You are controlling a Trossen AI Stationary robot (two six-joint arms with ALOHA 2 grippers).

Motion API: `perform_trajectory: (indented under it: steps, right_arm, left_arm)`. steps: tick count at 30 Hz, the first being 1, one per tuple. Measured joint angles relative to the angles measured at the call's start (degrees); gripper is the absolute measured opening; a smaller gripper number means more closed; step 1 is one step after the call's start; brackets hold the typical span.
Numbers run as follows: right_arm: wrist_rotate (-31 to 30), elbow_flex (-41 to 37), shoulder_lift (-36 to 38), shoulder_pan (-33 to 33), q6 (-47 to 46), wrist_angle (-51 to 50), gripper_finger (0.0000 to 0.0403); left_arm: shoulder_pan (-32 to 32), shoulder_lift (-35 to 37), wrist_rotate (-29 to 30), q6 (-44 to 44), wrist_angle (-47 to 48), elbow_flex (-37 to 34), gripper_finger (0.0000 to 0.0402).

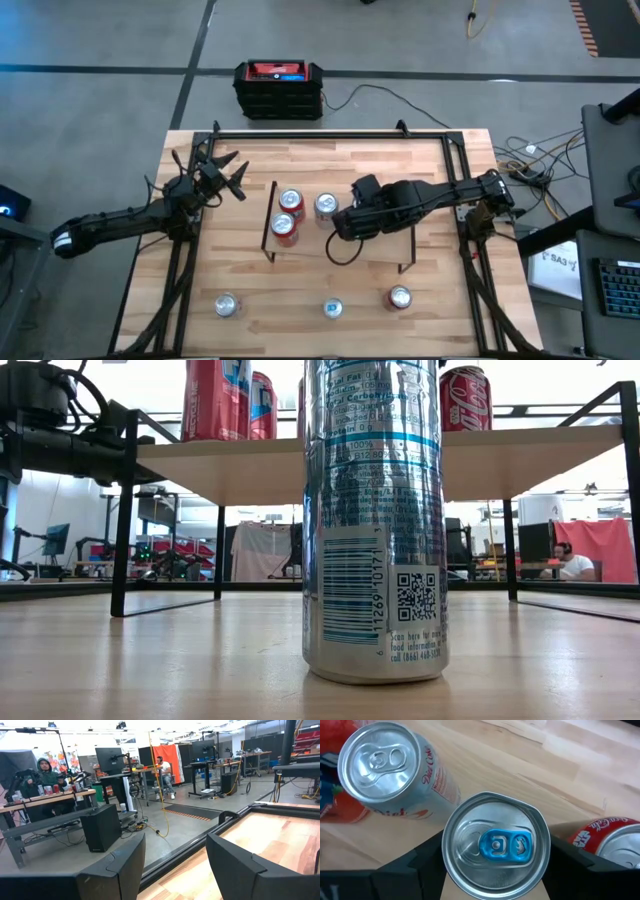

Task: Place canned beverage on shelf
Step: Put the right blue soda can on the shelf

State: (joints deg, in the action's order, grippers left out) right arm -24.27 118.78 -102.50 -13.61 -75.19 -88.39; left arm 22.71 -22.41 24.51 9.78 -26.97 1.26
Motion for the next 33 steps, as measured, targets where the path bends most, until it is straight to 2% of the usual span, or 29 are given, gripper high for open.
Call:
perform_trajectory:
  steps: [4, 9, 16, 24, 33]
  right_arm:
    - [0.2, 0.0, 0.0, 0.0, 4.3, 0.5, 0.0248]
    - [0.4, 0.0, 0.0, 0.0, 4.2, 0.6, 0.0267]
    - [0.3, -0.2, -0.2, 0.0, 9.0, 0.6, 0.0316]
    - [0.7, -0.2, 0.0, -0.1, 8.5, 0.8, 0.0377]
    - [1.6, -0.1, 0.8, -1.3, 5.2, 0.0, 0.0382]
  left_arm:
    - [0.0, 0.0, 0.0, 0.0, 0.0, 0.0, 0.0195]
    - [0.0, 0.0, 0.0, 0.0, 0.0, 0.0, 0.0195]
    - [0.0, 0.0, 0.0, 0.0, 0.0, 0.0, 0.0195]
    - [0.0, 0.0, 0.0, 0.0, 0.0, 0.0, 0.0195]
    - [0.0, 0.0, 0.0, 0.0, 0.0, 0.0, 0.0195]
